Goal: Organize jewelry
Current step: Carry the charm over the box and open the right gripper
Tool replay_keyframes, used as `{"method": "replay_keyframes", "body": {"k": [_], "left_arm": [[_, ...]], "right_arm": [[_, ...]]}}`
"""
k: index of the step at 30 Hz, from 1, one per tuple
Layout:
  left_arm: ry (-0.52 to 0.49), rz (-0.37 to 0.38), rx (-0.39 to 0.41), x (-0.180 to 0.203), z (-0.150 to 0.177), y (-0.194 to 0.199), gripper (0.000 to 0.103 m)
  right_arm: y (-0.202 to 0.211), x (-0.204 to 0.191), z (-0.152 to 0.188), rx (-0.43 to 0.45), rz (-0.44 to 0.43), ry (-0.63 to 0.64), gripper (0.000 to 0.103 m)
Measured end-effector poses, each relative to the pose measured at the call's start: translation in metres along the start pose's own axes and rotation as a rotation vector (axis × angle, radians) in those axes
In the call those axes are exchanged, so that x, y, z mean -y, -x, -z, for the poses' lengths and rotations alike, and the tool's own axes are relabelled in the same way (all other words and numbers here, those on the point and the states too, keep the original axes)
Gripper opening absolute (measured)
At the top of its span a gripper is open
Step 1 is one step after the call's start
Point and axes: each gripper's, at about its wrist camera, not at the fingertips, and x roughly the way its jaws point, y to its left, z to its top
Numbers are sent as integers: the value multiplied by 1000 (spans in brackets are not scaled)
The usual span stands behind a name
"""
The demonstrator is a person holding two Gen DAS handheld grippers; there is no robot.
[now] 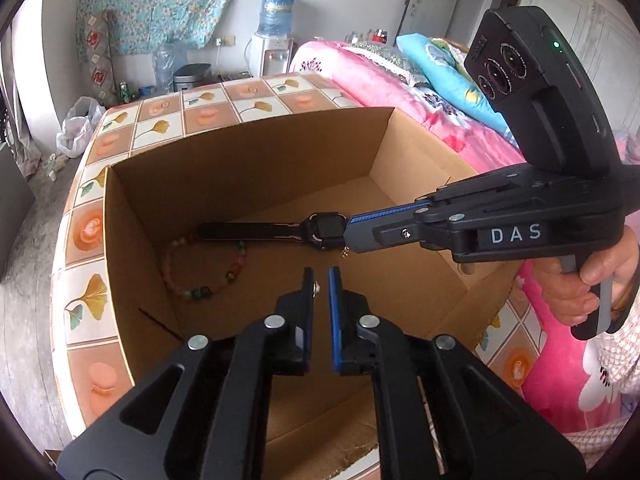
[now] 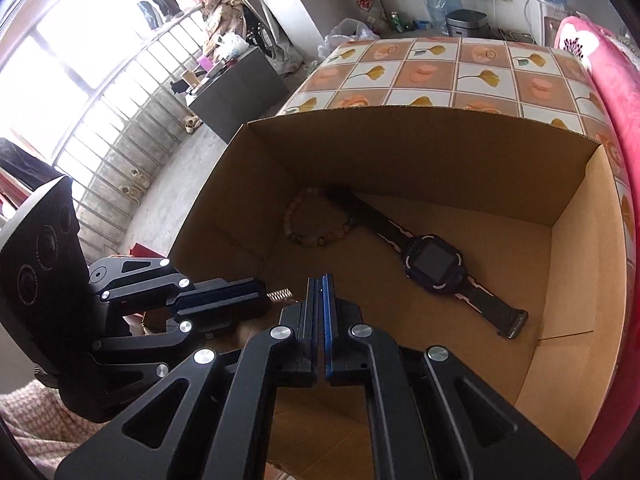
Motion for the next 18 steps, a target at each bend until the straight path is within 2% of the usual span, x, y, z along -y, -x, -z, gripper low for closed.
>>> {"method": "replay_keyframes", "body": {"k": [5,11,13,15,18], "left_arm": [[34,-4,2,-7,2,-3,14],[57,-16,60,-8,1,13,14],[60,-20,85,-7,2,21,14],[65,-21,110,-7,2,29,14],[73,-21,149,-7,5,44,14]], "right_arm": [[1,8,0,17,-11,-7,3],[4,9,2,24,-26,-14,4],[5,8,1,35,-35,-17,11],[5,6,-1,47,-36,-10,26],[6,5,-2,61,-45,-17,27]]}}
